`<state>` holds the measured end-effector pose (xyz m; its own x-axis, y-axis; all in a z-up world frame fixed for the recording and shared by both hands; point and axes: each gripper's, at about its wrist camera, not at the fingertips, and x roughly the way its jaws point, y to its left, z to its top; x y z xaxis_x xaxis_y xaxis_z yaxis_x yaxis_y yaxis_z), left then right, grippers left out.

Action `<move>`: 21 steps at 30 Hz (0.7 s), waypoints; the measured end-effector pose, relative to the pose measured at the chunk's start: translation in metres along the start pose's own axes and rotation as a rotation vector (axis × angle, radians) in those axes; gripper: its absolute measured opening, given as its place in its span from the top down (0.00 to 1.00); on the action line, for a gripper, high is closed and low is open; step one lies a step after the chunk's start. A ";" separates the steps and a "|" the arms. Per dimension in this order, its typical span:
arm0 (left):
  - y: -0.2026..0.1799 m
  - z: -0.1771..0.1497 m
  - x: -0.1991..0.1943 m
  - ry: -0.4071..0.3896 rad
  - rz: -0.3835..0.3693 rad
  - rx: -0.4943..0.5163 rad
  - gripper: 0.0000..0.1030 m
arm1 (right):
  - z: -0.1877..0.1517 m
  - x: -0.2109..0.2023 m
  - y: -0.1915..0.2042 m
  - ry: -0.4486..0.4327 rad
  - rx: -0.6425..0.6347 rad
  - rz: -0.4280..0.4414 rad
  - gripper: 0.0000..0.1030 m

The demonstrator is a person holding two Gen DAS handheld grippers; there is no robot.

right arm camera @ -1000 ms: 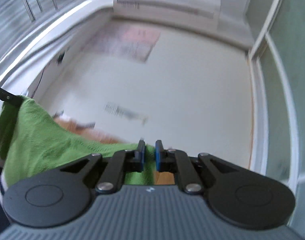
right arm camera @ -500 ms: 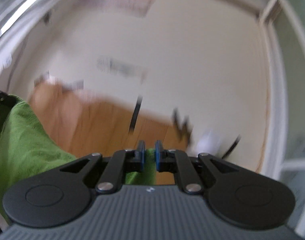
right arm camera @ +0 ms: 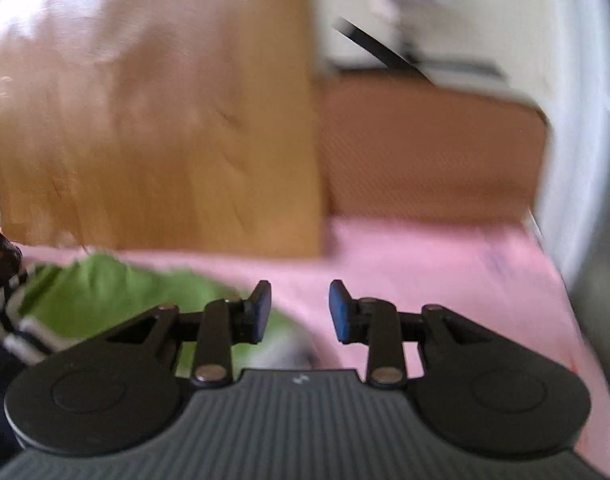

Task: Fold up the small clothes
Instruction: 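Lay the green sweater flat on the bed and open both tools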

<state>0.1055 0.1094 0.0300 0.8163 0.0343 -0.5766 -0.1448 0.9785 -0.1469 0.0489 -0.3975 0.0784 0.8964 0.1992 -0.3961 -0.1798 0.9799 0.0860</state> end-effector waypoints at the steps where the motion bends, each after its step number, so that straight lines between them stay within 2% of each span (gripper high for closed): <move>1: -0.005 -0.003 0.001 0.000 -0.012 0.020 0.66 | -0.009 -0.008 -0.010 0.026 0.048 -0.007 0.60; 3: -0.013 -0.012 0.004 0.005 -0.025 0.053 0.65 | -0.036 -0.021 -0.028 0.075 0.176 -0.009 0.47; 5: -0.020 -0.018 0.011 0.022 -0.022 0.078 0.63 | -0.062 -0.035 -0.029 0.121 0.287 0.026 0.47; 8: -0.025 -0.032 0.020 0.044 0.009 0.122 0.63 | -0.078 -0.036 -0.008 0.150 0.298 0.068 0.47; 9: -0.027 -0.032 0.020 0.047 0.011 0.136 0.62 | -0.085 -0.038 0.005 0.146 0.262 0.048 0.50; 11: -0.029 -0.033 0.020 0.045 0.023 0.152 0.61 | -0.087 -0.034 0.038 0.135 0.091 -0.042 0.91; 12: -0.031 -0.034 0.018 0.050 0.025 0.158 0.61 | -0.083 -0.029 0.045 0.136 0.035 -0.047 0.91; 14: -0.031 -0.033 0.019 0.052 0.028 0.161 0.60 | -0.071 -0.025 0.054 0.102 -0.109 -0.138 0.91; 16: -0.033 -0.033 0.020 0.056 0.034 0.174 0.58 | -0.056 -0.021 0.057 0.013 -0.355 -0.363 0.91; 17: -0.035 -0.033 0.021 0.057 0.036 0.183 0.58 | -0.047 -0.018 0.054 -0.038 -0.461 -0.464 0.89; 19: -0.036 -0.033 0.021 0.059 0.043 0.195 0.56 | -0.036 -0.012 0.053 -0.108 -0.609 -0.597 0.63; 20: -0.036 -0.033 0.023 0.059 0.043 0.197 0.56 | -0.034 -0.008 0.055 -0.117 -0.656 -0.638 0.45; 21: -0.035 -0.033 0.023 0.059 0.043 0.196 0.56 | -0.034 -0.008 0.058 -0.097 -0.675 -0.640 0.44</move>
<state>0.1107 0.0687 -0.0048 0.7765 0.0702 -0.6262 -0.0626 0.9974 0.0342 0.0176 -0.3417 0.0554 0.9308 -0.3507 -0.1036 0.1895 0.7049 -0.6835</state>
